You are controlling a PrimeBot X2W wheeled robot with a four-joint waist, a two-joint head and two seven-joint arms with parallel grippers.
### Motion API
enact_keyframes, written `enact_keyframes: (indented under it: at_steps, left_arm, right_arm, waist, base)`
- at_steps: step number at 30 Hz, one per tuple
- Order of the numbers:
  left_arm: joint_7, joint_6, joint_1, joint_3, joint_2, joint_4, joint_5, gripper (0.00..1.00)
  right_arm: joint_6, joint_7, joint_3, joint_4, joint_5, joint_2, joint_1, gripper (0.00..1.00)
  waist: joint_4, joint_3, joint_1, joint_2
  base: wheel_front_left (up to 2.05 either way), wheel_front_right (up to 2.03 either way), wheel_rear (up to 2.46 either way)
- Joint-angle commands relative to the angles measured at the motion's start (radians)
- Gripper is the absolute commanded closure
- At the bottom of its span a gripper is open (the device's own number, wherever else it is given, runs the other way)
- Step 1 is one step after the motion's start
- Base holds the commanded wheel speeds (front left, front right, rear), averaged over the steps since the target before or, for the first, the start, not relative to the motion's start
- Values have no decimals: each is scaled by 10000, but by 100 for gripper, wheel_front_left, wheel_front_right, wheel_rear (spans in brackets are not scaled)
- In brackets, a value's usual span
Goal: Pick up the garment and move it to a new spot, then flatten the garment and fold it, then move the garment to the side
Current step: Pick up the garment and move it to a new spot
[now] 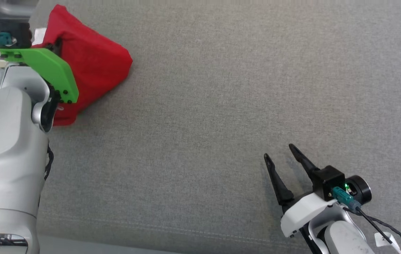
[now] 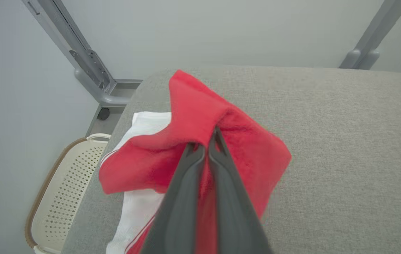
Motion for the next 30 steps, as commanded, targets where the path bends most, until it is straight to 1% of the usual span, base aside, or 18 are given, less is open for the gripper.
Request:
enact_keyframes:
  at_steps: [1, 7, 12, 17, 18, 24, 28, 30]
  left_arm:
    - [-64, -31, -251, -161, -8, -184, 158, 100]
    - [-365, -40, -498, -942, -379, -1253, 198, 100]
    - [-512, -35, -660, -1510, -644, -2204, -103, 100]
    - [-596, -36, -823, -2010, -1023, -3110, -347, 100]
    - [-619, -36, -828, -2153, -1173, -3278, -427, 100]
    - [-617, -35, -886, -3097, -1588, -4008, -629, 100]
    - [-798, -36, -941, -3471, -1763, -4237, -815, 100]
    - [-874, -32, -873, -3601, -1828, -4271, -1080, 100]
  right_arm:
    - [-12, -95, 17, 120, 56, -6, 159, 0]
    - [-12, -441, 184, 568, 616, 10, 394, 0]
    - [-12, -611, 411, 797, 925, 13, 382, 0]
    - [-12, -744, 512, 928, 1080, 11, 205, 0]
    - [-12, -768, 479, 953, 1112, 12, 206, 0]
    - [-12, -921, 667, 1122, 1238, 12, 90, 0]
    - [-12, -998, 723, 1193, 1302, 15, 41, 0]
    - [-12, -1024, 755, 1234, 1326, 15, 4, 0]
  waist:
    - [-502, -661, 0, 0]
    - [-1150, -1339, 0, 0]
    - [-1925, -1603, 0, 0]
    - [-2769, -1585, 0, 0]
    - [-2917, -1575, 0, 0]
    - [-3920, -1465, 0, 0]
    - [-4292, -1335, 0, 0]
    - [-4495, -1255, 0, 0]
  base:
    - [0, 0, 0]
    - [0, 0, 0]
    - [0, 0, 0]
    - [0, 0, 0]
    - [0, 0, 0]
    - [0, 0, 0]
    - [0, 0, 0]
    - [0, 0, 0]
